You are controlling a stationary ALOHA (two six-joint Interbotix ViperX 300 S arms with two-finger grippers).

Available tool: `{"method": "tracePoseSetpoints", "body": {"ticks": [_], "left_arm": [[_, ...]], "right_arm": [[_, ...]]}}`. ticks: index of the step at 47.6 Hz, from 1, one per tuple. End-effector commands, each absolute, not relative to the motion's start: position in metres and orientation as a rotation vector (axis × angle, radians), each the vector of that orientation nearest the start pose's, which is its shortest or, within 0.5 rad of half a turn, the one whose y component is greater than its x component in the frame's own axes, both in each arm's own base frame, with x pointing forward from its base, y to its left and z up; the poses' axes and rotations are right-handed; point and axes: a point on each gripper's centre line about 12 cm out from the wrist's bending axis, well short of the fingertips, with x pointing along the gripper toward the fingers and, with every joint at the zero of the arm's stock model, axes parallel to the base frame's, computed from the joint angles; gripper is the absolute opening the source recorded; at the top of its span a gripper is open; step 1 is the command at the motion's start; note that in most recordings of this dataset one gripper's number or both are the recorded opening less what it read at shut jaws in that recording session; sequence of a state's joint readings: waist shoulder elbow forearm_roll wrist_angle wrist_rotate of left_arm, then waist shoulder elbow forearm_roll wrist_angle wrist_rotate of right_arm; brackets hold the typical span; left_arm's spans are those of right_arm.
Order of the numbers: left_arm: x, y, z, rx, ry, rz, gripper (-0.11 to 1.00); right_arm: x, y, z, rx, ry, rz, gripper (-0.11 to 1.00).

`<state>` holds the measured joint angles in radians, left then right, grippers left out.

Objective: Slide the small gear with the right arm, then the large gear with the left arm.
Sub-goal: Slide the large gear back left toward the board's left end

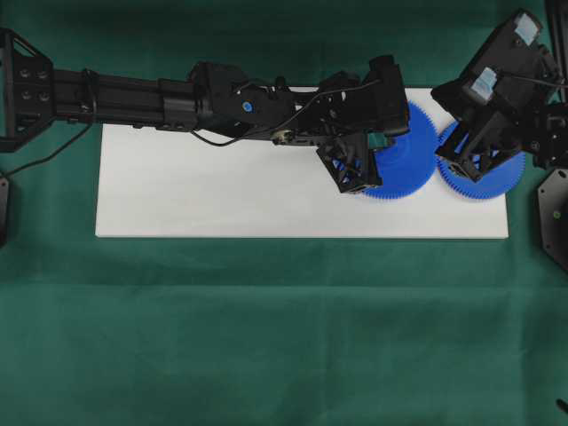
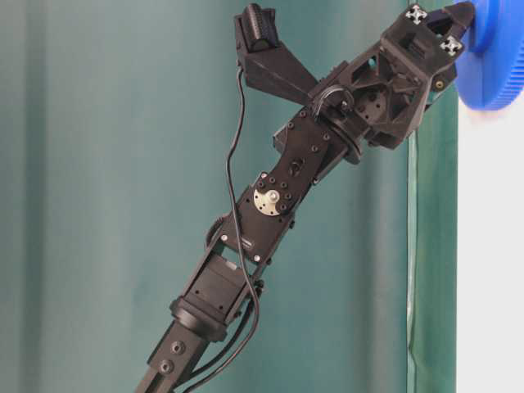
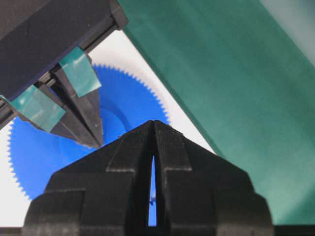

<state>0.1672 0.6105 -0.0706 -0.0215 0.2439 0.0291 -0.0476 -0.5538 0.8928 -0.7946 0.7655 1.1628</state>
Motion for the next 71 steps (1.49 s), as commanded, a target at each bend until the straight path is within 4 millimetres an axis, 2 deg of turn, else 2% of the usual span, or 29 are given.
{"method": "tracePoseSetpoints", "body": {"ticks": [1,16,24,30,36,37,45,50,57,71], "left_arm": [[0.541,0.081,0.063,-0.057,0.898,0.128,0.00],[0.541,0.080,0.062,-0.056,0.899,0.126,0.00],[0.528,0.080,0.054,-0.060,0.934,0.128,0.00],[0.499,0.081,0.037,-0.075,1.000,0.139,0.00],[0.452,0.082,0.017,-0.128,1.053,0.177,0.00],[0.440,0.082,0.011,-0.150,1.063,0.192,0.00],[0.378,0.080,-0.003,-0.282,1.088,0.288,0.00],[0.350,0.077,0.001,-0.329,1.079,0.323,0.00],[0.324,0.072,0.015,-0.335,1.073,0.328,0.00],[0.290,0.065,0.052,-0.335,1.035,0.326,0.00]], "right_arm": [[0.239,-0.069,0.240,0.261,0.718,-0.729,0.50],[0.240,-0.069,0.240,0.261,0.717,-0.727,0.50],[0.240,-0.069,0.240,0.262,0.717,-0.728,0.50],[0.239,-0.069,0.240,0.261,0.718,-0.729,0.50],[0.239,-0.069,0.240,0.260,0.718,-0.728,0.50],[0.239,-0.069,0.240,0.261,0.719,-0.728,0.50],[0.239,-0.069,0.238,0.261,0.723,-0.728,0.50],[0.239,-0.069,0.238,0.259,0.724,-0.730,0.50],[0.241,-0.069,0.237,0.264,0.725,-0.730,0.50],[0.245,-0.066,0.237,0.271,0.723,-0.711,0.50]]}}
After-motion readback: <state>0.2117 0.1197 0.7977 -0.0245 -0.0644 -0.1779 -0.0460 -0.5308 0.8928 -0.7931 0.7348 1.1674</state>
